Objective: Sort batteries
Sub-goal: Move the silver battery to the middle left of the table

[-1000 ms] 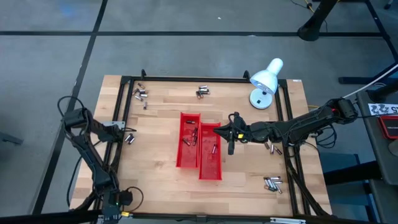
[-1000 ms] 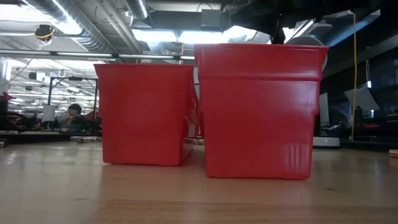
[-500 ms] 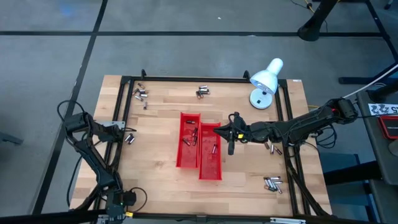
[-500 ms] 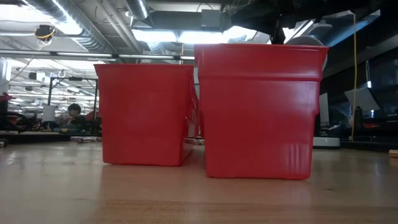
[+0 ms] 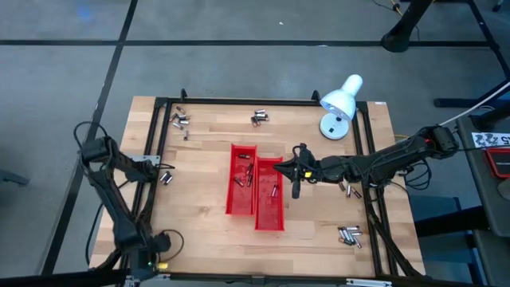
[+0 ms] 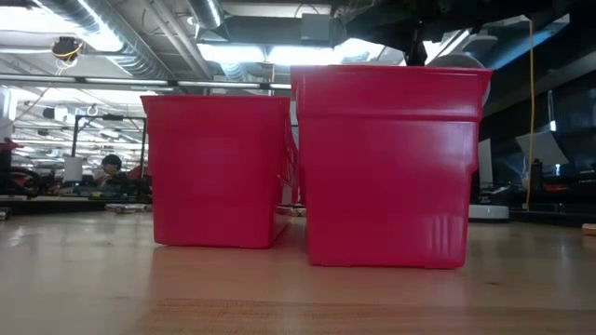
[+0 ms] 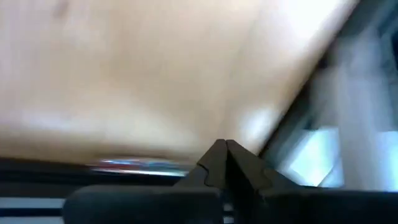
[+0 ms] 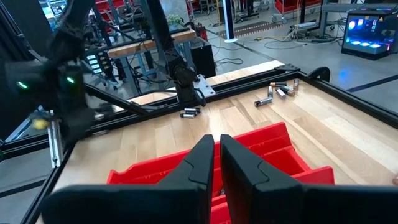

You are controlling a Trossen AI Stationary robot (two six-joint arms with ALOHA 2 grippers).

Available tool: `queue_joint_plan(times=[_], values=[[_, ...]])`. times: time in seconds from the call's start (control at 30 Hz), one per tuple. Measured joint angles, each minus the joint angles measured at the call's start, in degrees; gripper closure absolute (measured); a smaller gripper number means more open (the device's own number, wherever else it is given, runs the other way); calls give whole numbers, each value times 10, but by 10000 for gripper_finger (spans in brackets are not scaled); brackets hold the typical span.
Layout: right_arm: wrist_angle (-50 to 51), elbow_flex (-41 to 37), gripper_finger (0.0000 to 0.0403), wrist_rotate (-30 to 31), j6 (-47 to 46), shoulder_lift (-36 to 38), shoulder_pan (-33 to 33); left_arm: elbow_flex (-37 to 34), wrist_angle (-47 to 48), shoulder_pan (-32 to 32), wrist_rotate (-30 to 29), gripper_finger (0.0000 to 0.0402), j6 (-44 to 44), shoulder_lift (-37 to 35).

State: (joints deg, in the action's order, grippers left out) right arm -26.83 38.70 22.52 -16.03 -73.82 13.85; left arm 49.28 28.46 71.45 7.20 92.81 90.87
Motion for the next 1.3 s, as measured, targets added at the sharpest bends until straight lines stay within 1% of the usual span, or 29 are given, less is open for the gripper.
queue_joint_plan(times=[0.03, 0.07, 0.1, 0.13, 0.17, 0.2, 0.27, 0.33, 0.43, 0.5, 0.6, 0.7, 0.83, 0.97, 1.03, 1.13, 1.17, 1.3], values=[[0, 0, 372, 0, 0, 0, 0, 4, -14, 2, -18, 401, 1, -18], [0, 0, 372, 1, 0, 0, 0, 11, 17, 4, -35, 401, -16, -29], [-1, 0, 372, 4, 0, 0, 0, 10, 83, 3, -46, 401, -18, -41], [-1, 0, 372, 5, 0, 0, 0, 5, 124, 0, -44, 401, 2, -47], [-2, 1, 372, 7, 0, 0, 0, 2, 141, 1, -49, 401, 12, -45], [-1, 1, 372, 9, 0, 0, 1, 6, 133, 3, -60, 401, 3, -40], [-1, 1, 372, 10, -1, 0, -1, 19, 152, 1, -74, 401, 9, -59], [-2, 0, 372, 17, 0, -2, 4, 23, 157, -2, -95, 401, 2, -61], [1, 1, 372, 21, -1, -5, 1, 18, 177, -4, -102, 401, 7, -66], [0, 0, 372, 20, -1, -5, -1, 22, 162, -6, -93, 401, 0, -65], [-1, 0, 372, 23, -1, -9, 0, 19, 187, -8, -82, 401, -2, -63], [-1, 0, 372, 24, 0, -10, 0, 20, 188, -14, -78, 401, -7, -64], [-2, 0, 372, 24, -1, -10, 0, 20, 187, -27, -53, 397, -11, -64], [-1, 0, 372, 24, 0, -10, 0, 20, 188, -37, 0, 369, -17, -64], [-2, 0, 372, 24, 0, -10, 0, 20, 190, -37, 6, 347, -18, -64], [-1, 0, 372, 24, 0, -10, 0, 10, 191, -38, 6, 312, 14, -64], [-1, 0, 372, 24, 0, -10, 0, 6, 189, -38, 4, 301, 40, -64], [0, 0, 372, 24, 0, -10, 0, -24, 183, -54, -1, 270, 199, -64]])
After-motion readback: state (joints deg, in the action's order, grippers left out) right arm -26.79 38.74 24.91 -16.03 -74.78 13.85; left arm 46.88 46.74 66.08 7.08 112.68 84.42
